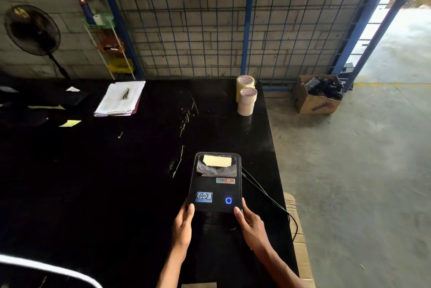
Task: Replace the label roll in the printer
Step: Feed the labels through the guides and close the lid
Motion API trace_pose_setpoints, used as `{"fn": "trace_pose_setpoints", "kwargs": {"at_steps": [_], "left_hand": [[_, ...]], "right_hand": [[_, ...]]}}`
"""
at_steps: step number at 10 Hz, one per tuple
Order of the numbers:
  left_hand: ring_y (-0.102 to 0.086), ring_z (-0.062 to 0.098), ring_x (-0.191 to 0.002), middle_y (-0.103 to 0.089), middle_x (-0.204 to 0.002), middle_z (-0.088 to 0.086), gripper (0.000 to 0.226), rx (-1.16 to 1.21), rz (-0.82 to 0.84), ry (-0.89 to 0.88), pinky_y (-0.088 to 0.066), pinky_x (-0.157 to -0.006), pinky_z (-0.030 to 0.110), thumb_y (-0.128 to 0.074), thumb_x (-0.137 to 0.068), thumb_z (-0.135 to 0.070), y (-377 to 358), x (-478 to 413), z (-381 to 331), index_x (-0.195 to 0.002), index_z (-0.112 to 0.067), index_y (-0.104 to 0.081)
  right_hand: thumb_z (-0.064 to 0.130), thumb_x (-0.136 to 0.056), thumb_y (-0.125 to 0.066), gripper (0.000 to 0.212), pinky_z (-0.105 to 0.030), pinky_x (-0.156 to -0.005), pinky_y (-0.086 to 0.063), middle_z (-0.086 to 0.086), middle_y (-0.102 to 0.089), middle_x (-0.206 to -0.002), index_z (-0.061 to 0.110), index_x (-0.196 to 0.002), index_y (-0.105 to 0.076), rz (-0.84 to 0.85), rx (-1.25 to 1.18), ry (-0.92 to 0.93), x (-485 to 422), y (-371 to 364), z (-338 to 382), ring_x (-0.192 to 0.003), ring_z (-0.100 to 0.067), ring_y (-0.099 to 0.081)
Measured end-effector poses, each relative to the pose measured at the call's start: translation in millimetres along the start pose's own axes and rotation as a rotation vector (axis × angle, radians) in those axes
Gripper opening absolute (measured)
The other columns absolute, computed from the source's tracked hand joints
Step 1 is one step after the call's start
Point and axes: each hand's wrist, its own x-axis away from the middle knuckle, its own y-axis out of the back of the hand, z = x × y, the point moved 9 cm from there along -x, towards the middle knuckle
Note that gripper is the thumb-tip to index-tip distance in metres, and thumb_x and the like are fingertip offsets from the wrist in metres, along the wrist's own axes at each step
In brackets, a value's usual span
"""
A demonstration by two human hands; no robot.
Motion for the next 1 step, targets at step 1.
{"fn": "trace_pose_setpoints", "kwargs": {"at_steps": [1], "left_hand": [[-0.048,0.017,-0.129,-0.058,-0.132,0.003,0.042,-0.005,-0.059,-0.031,-0.031,-0.1,0.024,-0.054,-0.099,-0.024,4.6,-4.6,-0.9,-0.137,-0.006,-0.053]], "right_hand": [[0.079,-0.075,-0.058,0.091,-0.017,-0.104,-0.046,0.024,-0.061,-0.131,0.029,-0.149,-0.041,-0.039,-0.021,-0.035,-1.0,4.2,-5.9,-0.118,0.012,-0.056]]}}
